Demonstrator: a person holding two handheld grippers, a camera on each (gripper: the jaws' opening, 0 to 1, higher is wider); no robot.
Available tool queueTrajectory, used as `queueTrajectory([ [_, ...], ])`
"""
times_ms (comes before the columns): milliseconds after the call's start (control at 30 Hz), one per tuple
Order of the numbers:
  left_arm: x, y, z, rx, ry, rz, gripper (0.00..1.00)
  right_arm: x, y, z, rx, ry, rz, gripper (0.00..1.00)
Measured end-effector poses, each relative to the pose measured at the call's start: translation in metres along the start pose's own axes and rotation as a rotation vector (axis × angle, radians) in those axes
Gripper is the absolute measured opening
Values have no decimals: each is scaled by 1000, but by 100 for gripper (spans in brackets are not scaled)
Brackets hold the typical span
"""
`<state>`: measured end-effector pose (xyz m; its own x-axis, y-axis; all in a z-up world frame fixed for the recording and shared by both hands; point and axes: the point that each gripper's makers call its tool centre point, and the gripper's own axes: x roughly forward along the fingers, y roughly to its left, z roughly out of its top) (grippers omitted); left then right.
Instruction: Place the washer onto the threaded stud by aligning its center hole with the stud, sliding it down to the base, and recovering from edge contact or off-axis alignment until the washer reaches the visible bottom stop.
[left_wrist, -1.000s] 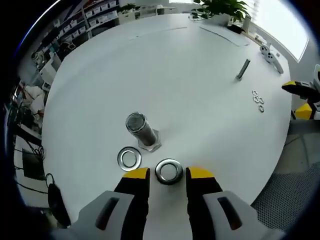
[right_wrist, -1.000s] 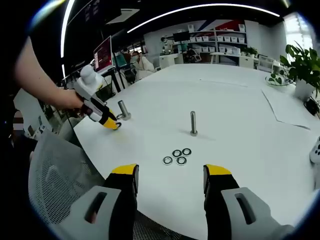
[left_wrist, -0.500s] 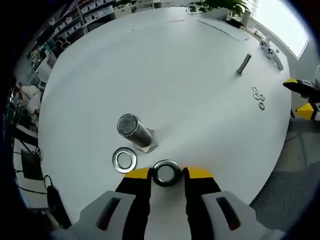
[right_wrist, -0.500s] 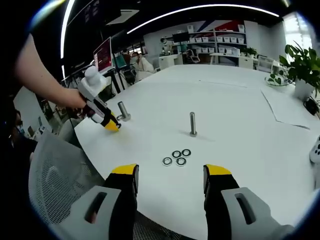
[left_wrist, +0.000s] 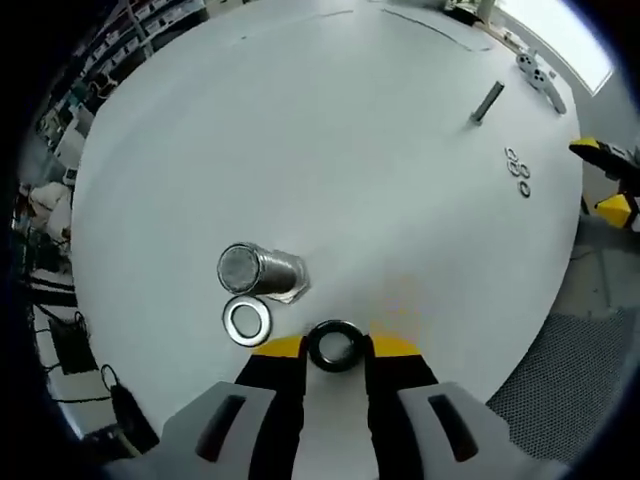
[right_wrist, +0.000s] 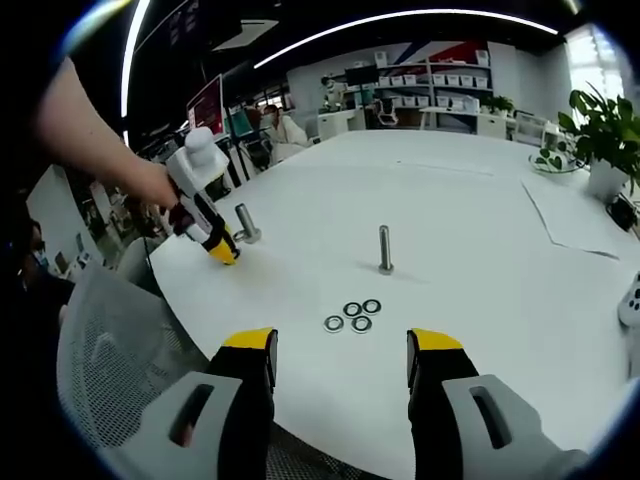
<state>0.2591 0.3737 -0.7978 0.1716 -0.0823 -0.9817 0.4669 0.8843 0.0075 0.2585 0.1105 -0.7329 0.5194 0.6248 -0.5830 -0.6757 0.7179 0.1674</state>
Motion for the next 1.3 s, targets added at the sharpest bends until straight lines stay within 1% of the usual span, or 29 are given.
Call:
queueTrajectory([
  [133, 0, 2, -2, -9, -2, -7, 21, 0, -1, 1, 4, -4, -1, 55],
  [167, 0, 1, -3, -4, 5, -9, 21, 0, -1, 1, 4, -5, -1, 55],
  [267, -2, 0, -10, 50, 34, -17, 21, 0, -1, 1, 3, -6, -2, 55],
  [400, -2, 0, -10, 57, 28, -17, 21, -1, -1, 1, 1, -8, -1, 55],
  [467, -2, -1, -12, 69, 37, -17, 22, -1, -1, 1, 4, -7, -3, 55],
  [533, -2, -2, -14, 87, 44, -19, 23, -1, -1, 1, 1, -7, -3, 54],
  [600, -3, 0, -18, 88, 64, -14, 27, -1, -1, 0, -2, -4, -4, 54],
  [667, -3, 1, -18, 61, 53, -16, 28, -1, -2, 0, 0, -5, -5, 54],
  [767, -4, 0, -18, 70, 54, -17, 28, -1, -3, 0, 1, -5, -8, 54],
  [1033, -3, 1, -18, 63, 41, -19, 28, -1, -3, 1, 4, -9, -11, 54],
  [1133, -3, 5, -17, 36, 38, -16, 24, -1, -3, 0, 5, -7, -13, 54],
  [1167, -3, 6, -17, 37, 37, -14, 21, -1, -3, 1, 5, -7, -14, 54],
  [1200, -4, 5, -15, 52, 29, -19, 21, -1, -4, 1, 5, -6, -15, 54],
  [1300, -3, 4, -16, 59, 37, -16, 21, -1, -4, 0, 4, -3, -16, 54],
])
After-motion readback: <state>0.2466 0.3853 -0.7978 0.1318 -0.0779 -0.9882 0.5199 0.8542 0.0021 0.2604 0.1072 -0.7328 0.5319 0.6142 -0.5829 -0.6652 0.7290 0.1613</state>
